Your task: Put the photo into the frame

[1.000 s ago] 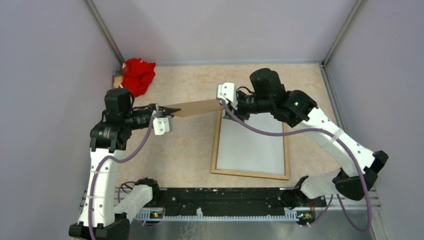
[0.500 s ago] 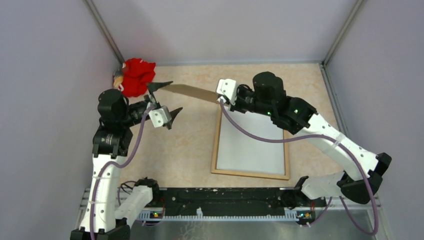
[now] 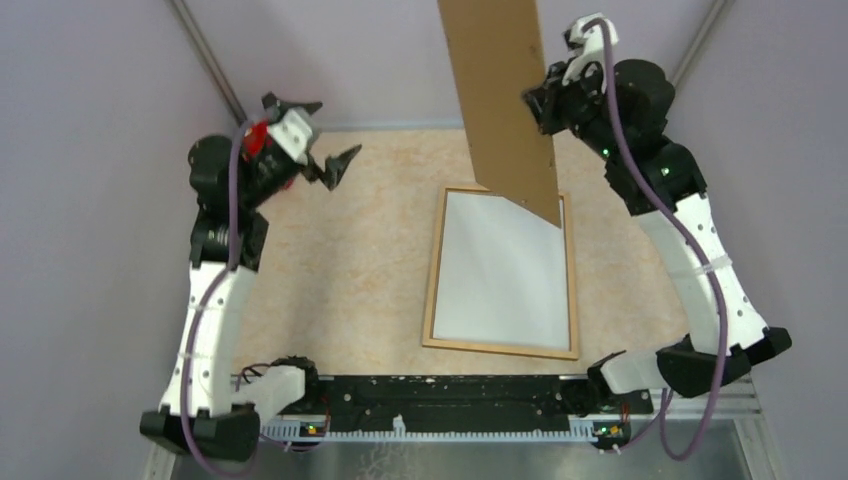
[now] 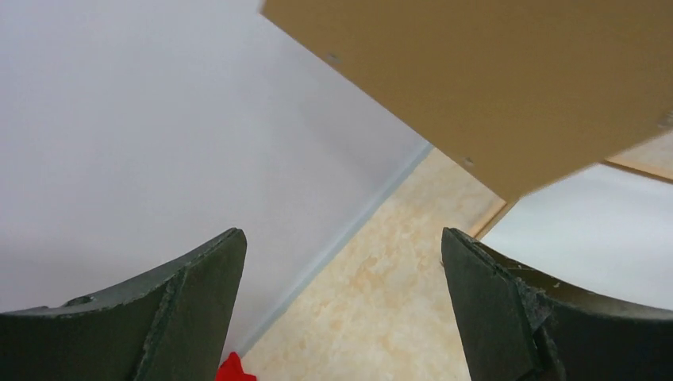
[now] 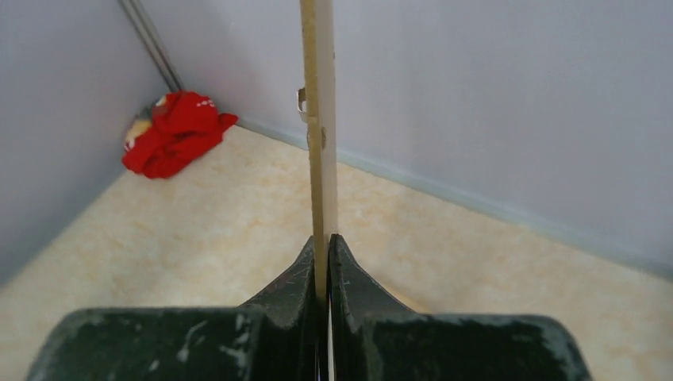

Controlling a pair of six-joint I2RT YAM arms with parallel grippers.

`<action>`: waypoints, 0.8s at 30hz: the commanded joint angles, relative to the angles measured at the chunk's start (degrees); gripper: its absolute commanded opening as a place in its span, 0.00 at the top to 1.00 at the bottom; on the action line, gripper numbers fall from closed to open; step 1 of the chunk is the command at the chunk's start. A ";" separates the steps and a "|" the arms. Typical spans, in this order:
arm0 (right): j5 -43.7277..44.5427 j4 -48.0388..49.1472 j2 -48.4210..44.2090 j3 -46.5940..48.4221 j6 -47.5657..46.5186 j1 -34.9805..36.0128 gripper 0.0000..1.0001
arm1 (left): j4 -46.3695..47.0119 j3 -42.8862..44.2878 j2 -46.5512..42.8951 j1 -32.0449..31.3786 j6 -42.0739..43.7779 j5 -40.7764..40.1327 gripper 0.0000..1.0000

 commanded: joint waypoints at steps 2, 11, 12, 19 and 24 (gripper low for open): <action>-20.56 0.23 2.00 -5.07 27.18 -15.52 1.00 | -21.98 21.91 16.54 0.18 -3.99 -8.12 0.01; -19.87 -10.86 -0.98 -11.60 31.76 -22.38 1.00 | -29.99 15.21 21.45 0.09 2.06 -12.05 0.01; -19.78 -12.26 -1.82 -12.38 31.12 -22.41 1.00 | -31.01 15.20 22.69 0.12 1.94 -12.05 0.01; -40.37 -0.25 -9.16 -34.12 42.15 -36.31 1.00 | -31.52 11.77 28.80 0.05 2.66 -8.17 0.02; -46.24 6.66 -8.83 -44.41 44.87 -38.32 1.00 | -28.98 5.94 28.97 0.01 4.59 -2.91 0.02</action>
